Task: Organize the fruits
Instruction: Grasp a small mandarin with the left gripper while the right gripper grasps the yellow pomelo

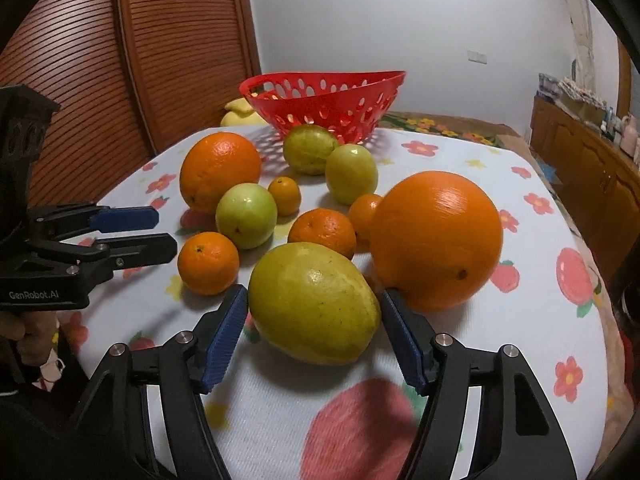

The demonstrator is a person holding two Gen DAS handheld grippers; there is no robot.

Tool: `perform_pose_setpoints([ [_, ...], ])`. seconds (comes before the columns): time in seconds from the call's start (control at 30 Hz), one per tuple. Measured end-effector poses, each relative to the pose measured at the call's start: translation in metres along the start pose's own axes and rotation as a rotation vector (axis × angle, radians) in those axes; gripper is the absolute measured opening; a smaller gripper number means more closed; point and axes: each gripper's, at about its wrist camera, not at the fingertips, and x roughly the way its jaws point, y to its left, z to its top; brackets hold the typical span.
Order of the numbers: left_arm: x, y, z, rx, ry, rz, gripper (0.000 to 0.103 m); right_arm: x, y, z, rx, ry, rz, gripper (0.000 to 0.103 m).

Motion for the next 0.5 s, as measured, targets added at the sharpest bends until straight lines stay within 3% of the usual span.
perform_pose_setpoints([
  [0.33,0.010,-0.002,0.003,0.011,0.025,-0.031,0.056,0.009,-0.003,0.000,0.007,0.038,-0.002,0.073],
  [0.5,0.013,-0.002,0.002,0.014,0.030,-0.040,0.060,0.009,-0.003,-0.001,-0.013,0.033,0.000,0.069],
])
